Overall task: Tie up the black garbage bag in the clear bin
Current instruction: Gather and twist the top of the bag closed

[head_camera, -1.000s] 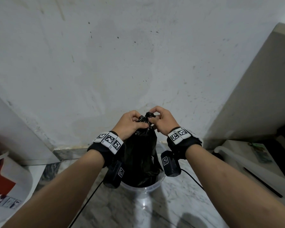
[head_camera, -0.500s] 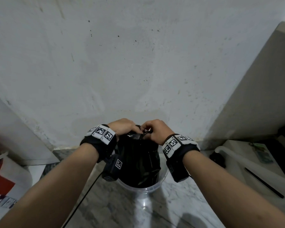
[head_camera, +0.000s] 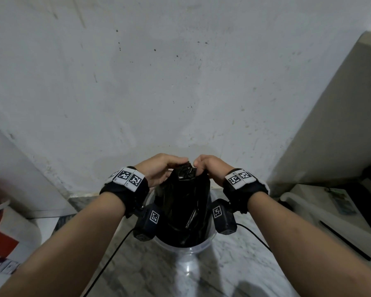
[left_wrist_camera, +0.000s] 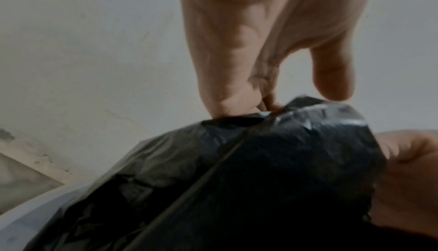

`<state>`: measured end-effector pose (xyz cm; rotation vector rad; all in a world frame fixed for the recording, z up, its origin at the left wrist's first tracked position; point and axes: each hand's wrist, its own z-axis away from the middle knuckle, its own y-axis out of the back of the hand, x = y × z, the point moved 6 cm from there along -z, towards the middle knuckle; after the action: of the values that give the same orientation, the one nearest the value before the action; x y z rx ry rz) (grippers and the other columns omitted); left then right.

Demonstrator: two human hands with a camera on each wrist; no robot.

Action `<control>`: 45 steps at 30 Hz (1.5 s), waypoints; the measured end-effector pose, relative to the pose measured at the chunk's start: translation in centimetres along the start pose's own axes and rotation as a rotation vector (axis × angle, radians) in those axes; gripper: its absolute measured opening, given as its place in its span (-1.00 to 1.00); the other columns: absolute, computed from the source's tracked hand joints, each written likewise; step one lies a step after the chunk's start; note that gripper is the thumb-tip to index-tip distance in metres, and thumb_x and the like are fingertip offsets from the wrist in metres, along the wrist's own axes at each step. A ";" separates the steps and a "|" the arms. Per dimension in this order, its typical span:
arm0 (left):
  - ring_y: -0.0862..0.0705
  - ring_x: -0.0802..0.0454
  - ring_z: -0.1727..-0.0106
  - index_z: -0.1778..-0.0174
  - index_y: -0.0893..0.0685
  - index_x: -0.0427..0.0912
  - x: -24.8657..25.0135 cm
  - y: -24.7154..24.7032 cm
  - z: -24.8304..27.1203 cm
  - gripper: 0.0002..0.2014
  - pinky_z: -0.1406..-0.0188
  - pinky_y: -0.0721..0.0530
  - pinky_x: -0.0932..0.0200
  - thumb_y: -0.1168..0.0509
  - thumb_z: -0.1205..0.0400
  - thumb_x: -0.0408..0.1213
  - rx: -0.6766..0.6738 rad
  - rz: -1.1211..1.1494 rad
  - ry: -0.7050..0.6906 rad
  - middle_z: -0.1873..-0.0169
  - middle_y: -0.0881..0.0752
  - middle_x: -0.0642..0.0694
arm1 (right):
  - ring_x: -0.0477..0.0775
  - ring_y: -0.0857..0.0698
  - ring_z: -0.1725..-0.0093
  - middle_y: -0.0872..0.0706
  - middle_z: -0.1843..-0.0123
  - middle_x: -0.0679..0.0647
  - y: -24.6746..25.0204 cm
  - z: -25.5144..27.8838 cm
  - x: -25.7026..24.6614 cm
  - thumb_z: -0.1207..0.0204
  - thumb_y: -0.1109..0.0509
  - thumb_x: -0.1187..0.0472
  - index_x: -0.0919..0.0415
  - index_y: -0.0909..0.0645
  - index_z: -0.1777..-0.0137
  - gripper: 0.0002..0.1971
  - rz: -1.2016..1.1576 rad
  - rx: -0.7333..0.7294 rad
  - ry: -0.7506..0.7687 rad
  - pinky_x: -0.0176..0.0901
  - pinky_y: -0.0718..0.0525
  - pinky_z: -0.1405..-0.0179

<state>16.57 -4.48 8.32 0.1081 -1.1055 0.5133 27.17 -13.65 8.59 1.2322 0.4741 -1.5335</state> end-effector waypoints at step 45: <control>-0.77 0.03 0.26 0.05 -0.74 -0.33 -2.4 6.2 -0.3 -0.89 -0.06 -0.71 0.09 -0.38 -0.54 -0.42 0.395 -0.011 0.077 0.07 -0.77 -0.22 | 0.04 -0.63 0.31 -0.70 0.39 0.09 6.2 -0.3 4.1 -0.51 -0.41 0.26 0.25 -0.57 0.34 -0.79 -0.139 0.243 0.181 -0.04 -0.63 0.08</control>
<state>13.25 0.31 5.05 0.4351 -0.9174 0.7153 33.16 -17.60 6.66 1.5629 0.5108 -1.6403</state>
